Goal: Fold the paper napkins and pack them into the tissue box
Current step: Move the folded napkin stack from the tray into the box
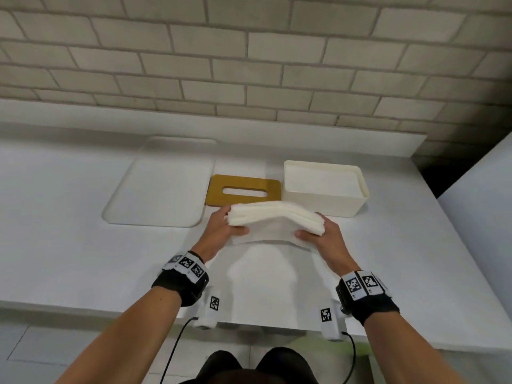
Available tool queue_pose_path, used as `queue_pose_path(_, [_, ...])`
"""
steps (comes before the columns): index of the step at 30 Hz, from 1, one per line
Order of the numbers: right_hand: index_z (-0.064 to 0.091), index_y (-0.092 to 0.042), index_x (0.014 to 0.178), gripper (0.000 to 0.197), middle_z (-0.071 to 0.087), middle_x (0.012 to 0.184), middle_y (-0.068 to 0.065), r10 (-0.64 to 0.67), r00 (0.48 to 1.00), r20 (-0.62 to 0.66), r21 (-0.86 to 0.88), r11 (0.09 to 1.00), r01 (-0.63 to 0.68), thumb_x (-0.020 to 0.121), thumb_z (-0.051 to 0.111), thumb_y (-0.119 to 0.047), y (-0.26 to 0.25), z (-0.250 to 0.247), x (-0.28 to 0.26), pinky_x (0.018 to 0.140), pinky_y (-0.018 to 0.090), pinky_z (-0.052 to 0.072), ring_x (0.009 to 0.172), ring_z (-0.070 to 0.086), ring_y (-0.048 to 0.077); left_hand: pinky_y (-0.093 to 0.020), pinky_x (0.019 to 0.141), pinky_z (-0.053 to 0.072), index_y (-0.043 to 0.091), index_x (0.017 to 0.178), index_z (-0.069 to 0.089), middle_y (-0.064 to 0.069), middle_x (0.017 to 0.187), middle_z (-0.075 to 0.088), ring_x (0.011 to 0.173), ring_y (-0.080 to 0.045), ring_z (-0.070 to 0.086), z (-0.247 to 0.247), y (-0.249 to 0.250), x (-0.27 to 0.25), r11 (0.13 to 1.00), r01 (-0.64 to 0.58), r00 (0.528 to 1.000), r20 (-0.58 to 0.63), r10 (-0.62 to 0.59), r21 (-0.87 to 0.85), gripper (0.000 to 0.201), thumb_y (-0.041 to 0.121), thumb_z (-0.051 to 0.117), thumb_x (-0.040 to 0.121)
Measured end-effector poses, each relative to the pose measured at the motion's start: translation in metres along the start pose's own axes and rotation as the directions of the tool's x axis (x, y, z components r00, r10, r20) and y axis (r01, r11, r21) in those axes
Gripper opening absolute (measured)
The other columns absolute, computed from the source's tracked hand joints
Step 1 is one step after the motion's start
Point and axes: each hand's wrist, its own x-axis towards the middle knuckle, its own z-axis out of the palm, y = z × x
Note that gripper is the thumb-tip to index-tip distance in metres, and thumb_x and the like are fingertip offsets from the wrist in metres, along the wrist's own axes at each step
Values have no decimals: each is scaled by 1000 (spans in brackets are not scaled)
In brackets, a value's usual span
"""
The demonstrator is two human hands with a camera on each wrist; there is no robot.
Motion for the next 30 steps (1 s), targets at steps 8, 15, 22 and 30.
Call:
queue_pose_path(8, [59,-19,120,69,69,115,7,133,988,79,86,986,-140,61,87,-1,28,-3,-1,93,54,52,111,64,29,-27,79,51,27,128,41,4,113,51,105,-17,52,6,-24,-6,1000,30,998,-48,-30,6,84,-27,60,67])
queue_pose_path(15, [64,-17,113,58,72,109,6,116,989,97,122,984,-127,61,86,-3,29,4,-2,87,40,52,103,66,25,-22,72,48,14,133,39,-4,115,55,104,-18,53,10,-31,-2,995,21,997,-81,-13,96,77,-28,45,68])
queue_pose_path(22, [61,-18,113,60,69,104,1,71,992,101,105,991,-81,62,85,2,25,-5,-2,76,24,52,97,63,16,-17,67,48,13,122,43,2,104,52,95,-10,52,7,-29,-2,968,-172,981,-56,185,181,68,-29,50,69])
queue_pose_path(30, [65,-27,114,62,62,116,3,-28,994,107,111,994,16,67,79,11,16,-11,2,81,24,53,103,59,16,-13,70,50,25,120,47,8,114,51,100,3,51,1,-35,0,904,-302,948,-3,318,301,81,-31,45,61])
